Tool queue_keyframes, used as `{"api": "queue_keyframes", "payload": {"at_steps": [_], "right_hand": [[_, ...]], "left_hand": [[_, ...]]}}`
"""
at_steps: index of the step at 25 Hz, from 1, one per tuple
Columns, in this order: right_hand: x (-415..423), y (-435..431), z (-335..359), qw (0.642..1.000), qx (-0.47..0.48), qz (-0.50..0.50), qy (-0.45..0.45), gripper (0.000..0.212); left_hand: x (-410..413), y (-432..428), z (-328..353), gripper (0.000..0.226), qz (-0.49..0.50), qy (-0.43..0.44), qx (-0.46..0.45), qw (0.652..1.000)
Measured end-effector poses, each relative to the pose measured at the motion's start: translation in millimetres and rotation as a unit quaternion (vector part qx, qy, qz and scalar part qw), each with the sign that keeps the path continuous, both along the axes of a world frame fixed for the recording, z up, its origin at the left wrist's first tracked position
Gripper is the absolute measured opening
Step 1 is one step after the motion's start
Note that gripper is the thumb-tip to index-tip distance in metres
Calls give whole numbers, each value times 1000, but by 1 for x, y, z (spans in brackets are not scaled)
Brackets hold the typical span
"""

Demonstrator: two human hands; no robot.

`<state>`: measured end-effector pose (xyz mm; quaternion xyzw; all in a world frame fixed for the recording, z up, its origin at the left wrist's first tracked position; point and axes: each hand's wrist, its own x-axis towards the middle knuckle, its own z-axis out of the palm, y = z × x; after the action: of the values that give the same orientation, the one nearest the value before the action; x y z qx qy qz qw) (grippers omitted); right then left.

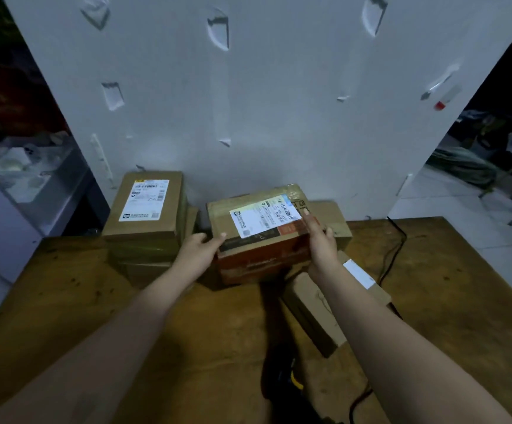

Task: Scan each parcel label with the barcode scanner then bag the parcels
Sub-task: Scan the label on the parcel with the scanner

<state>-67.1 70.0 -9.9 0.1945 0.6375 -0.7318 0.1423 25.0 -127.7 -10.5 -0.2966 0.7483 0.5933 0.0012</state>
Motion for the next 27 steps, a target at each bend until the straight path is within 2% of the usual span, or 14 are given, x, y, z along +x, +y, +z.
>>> {"api": "queue_keyframes", "payload": {"at_steps": [2,5,7,10,13,16,17,19,21,24,27], "right_hand": [[19,8,3,1000,3,-17,0,70],[47,24,2,999,-16,-20,35,32],[65,34,-2,997,-41,37,58,23],[97,38,-7,986,-64,143,52,31],[121,18,-24,980,-26,199,0,43],[149,-14,-48,980,-4,198,-25,56],[160,-22,-55,973,21,228,-29,55],[181,-30,-63,934,128,331,-24,54],[185,-25,-73,898,239,370,18,58],[177,-2,-83,854,419,295,91,66],[179,29,-101,786,549,270,84,71]], "left_hand": [[25,10,2,33,14,13,40,999],[67,13,-1,39,57,27,97,993],[96,10,-4,42,60,14,143,988],[147,-3,-17,61,18,-45,227,973],[195,-25,-45,84,-43,-124,218,967],[233,-28,-78,97,5,-163,220,962],[243,-25,-87,96,24,-169,217,961],[256,-14,-100,96,45,-178,209,960],[257,-6,-106,106,50,-186,205,959],[247,5,-98,109,-7,-235,160,959],[236,14,-90,94,-55,-253,104,960]]}}
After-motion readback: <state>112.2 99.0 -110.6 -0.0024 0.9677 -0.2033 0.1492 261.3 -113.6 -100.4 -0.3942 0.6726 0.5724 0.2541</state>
